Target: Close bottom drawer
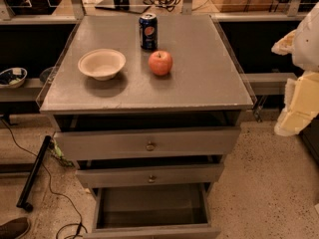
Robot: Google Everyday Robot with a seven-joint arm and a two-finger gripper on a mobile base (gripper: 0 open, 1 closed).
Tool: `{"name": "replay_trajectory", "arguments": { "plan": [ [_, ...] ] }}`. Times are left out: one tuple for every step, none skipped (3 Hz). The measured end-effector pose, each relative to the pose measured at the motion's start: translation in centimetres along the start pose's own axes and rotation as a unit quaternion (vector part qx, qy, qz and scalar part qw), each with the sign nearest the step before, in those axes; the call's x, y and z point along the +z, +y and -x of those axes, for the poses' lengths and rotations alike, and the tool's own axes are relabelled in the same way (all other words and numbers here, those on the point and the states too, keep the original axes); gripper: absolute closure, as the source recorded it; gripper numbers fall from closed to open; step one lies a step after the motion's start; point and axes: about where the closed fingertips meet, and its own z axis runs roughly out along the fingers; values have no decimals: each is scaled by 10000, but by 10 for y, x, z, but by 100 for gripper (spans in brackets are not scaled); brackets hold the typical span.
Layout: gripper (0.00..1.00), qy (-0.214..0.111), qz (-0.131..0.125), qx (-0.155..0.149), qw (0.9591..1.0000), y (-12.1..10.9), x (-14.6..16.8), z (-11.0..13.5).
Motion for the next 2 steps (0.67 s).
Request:
{"name": "replay_trajectory", "arguments": {
  "plan": [
    [0, 0, 0, 0, 10000, 0, 0, 0],
    [23, 0, 0, 0, 10000, 0, 0, 0]
  ]
}}
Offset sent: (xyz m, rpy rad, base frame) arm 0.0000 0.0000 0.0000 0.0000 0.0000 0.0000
